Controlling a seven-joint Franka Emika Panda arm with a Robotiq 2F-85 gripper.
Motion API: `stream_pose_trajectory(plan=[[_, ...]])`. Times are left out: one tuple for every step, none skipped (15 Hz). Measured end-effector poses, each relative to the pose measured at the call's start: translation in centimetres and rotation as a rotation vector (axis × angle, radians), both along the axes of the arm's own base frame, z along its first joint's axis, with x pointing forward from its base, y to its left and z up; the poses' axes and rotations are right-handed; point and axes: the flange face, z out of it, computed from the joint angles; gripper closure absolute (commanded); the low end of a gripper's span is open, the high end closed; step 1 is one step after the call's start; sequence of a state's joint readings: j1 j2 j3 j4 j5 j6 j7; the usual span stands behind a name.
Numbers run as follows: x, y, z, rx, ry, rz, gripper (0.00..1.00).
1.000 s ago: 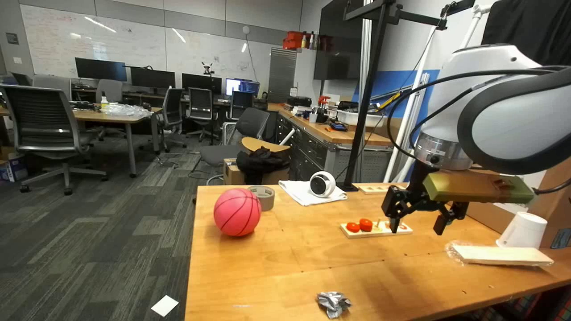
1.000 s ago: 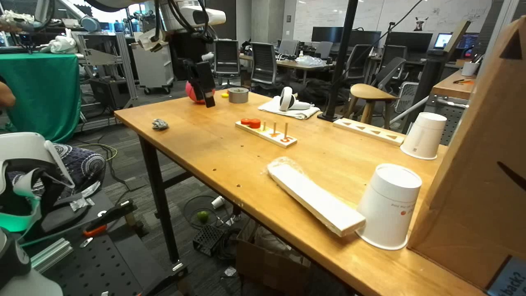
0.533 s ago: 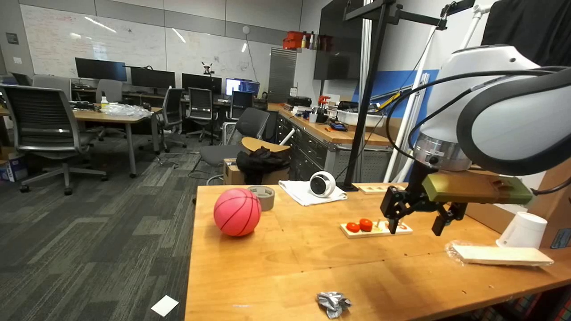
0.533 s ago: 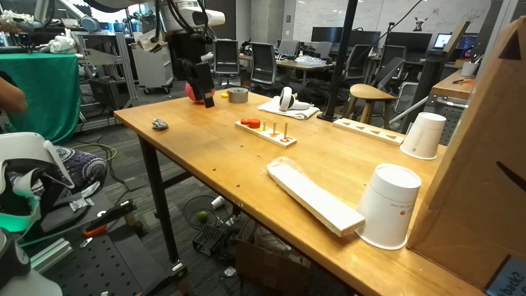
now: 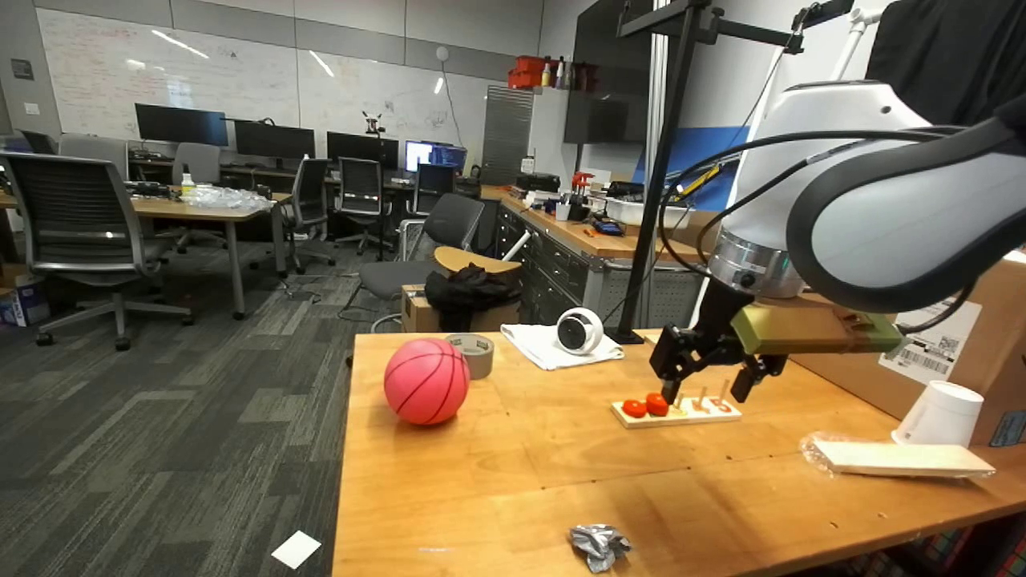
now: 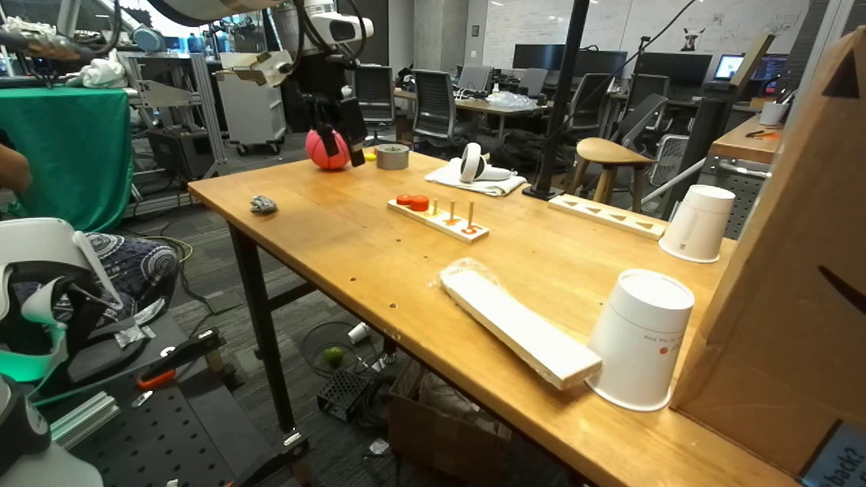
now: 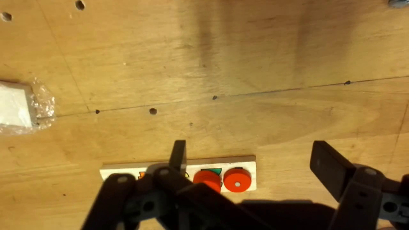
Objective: Put the orange objects on the first pole on the right
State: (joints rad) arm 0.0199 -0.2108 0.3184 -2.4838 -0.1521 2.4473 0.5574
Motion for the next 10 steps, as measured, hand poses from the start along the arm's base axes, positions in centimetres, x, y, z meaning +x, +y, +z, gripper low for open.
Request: stream_pose_trajectory(plan=[[0.8, -0.1, 0.0, -0.002, -0.001, 0.021, 0.00], [1.6, -0.2, 0.1, -0.006, -0.003, 0.038, 0.00], [2.5, -0.2, 0.2, -0.009, -0.006, 0.053, 0.00], [3.5, -0.3, 0.3, -0.010, -0.010, 0.067, 0.00], [4.4, -0.2, 0.4, -0.013, -0.015, 0.082, 0.00], [5.4, -0.1, 0.4, -0.016, -0.019, 0.096, 0.00], [6.4, 0.2, 0.4, -0.018, -0.022, 0.112, 0.00], [7.4, 0.5, 0.2, -0.020, -0.023, 0.127, 0.00], [8.3, 0.8, 0.0, -0.020, -0.022, 0.141, 0.00], [9.1, 1.1, -0.5, -0.018, -0.015, 0.151, 0.00]])
